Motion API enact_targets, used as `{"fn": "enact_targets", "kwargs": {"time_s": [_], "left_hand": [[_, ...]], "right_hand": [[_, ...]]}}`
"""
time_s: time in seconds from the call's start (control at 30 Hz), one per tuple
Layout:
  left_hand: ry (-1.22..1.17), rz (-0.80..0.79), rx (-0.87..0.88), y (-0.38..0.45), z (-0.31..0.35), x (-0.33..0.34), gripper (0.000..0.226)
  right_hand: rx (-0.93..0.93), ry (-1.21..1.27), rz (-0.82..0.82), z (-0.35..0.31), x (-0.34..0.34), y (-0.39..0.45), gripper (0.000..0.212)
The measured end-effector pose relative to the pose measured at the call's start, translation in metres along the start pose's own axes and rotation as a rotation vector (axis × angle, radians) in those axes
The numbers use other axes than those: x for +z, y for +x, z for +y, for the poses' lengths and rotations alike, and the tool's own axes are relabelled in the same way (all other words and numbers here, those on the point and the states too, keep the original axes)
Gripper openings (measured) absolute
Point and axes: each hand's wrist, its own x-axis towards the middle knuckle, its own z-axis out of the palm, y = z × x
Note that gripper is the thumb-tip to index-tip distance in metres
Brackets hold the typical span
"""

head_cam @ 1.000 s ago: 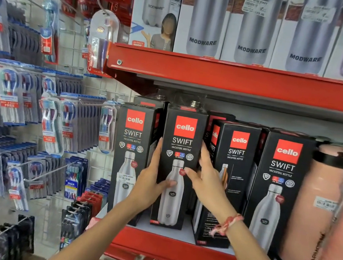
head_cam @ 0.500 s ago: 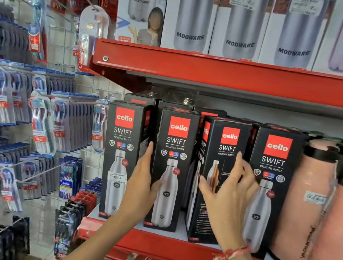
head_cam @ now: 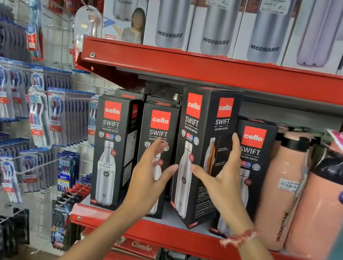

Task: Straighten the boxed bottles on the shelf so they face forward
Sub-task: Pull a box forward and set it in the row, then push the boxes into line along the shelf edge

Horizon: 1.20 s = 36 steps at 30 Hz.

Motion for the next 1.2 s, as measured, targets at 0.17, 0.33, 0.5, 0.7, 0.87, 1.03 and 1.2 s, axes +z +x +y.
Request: {"fn": "enact_targets", "kwargs": {"time_s": [0.17,0.33,0.5,0.7,0.87,1.03,1.2], "left_hand": [[-0.128,-0.321,-0.031,-0.006,0.004,0.014,0.080],[-0.070,-0.199,0.004,-0.001,-0.004,0.040,0.082],[0.033,-0.102,0.000,0.011,-0.020,0.064,0.094],[0.126,-0.061,-0.093,0.012,-0.036,0.076,0.096],[0.225,-0.121,-0.143,0.014,-0.039,0.071,0.090],[0.693,-0.166,-0.057,0.018,-0.033,0.048,0.067],[0.419,0.023,0.125,0.016,-0.022,-0.008,0.036]], "right_hand": [[0.111,0.228,-0.273,0.000,-0.047,-0.008,0.113],[0.147,0.263,-0.398,0.006,-0.048,0.011,0.105],[0.176,0.085,-0.315,0.011,-0.022,0.030,0.096],[0.222,0.022,-0.256,0.022,-0.002,0.028,0.091],[0.243,0.015,-0.204,0.018,0.010,0.023,0.086],[0.169,-0.083,-0.016,-0.004,0.024,0.015,0.080],[0.025,-0.216,0.225,-0.030,0.057,-0.002,0.072]]}}
